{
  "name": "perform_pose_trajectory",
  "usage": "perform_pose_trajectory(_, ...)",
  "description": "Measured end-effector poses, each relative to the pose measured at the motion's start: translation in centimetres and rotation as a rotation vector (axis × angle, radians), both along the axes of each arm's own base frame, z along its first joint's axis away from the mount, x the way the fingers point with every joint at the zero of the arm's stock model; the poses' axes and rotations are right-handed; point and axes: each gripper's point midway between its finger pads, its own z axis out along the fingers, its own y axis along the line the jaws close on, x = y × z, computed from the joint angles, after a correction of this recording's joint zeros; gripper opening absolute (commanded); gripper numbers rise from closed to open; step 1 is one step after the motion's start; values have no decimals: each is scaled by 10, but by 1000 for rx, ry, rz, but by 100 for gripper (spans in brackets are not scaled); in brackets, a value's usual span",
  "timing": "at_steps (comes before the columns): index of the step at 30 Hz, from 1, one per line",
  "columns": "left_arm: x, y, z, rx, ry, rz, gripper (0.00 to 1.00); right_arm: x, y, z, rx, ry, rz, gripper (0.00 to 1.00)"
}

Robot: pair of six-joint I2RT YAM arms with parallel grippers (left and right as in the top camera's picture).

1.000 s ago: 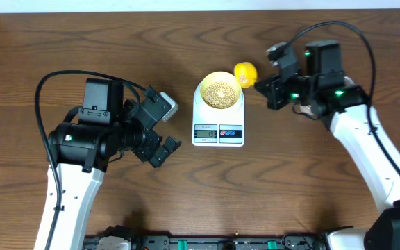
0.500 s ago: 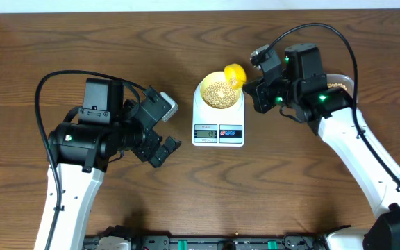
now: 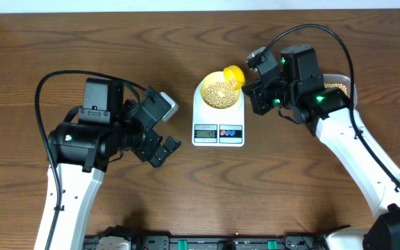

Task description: Scoop item into bowl and weigh 50g on scale

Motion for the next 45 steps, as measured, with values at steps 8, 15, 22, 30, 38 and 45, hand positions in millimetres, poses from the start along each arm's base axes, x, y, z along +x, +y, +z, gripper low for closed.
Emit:
perform_pose_trajectory(8,0,0,0,0,0,0,100,-1,2,-2,-11,-10,25,1)
perform_pose_trajectory(15,0,0,0,0,0,0,100,0,5,-2,-12,-20,36,1)
perform_pose_trajectory(22,0,0,0,0,0,0,100,4,7,-4,20,-6,25,1)
perform_pose_trajectory(30,0,0,0,0,0,0,100,18,-16,8,135,23,-23,1)
perform_pose_trajectory(38,0,0,0,0,0,0,100,25,-81,5,233,131,-160,1)
perform_pose_trajectory(45,0,0,0,0,0,0,100,6,-156,-20,149,264,-349,1)
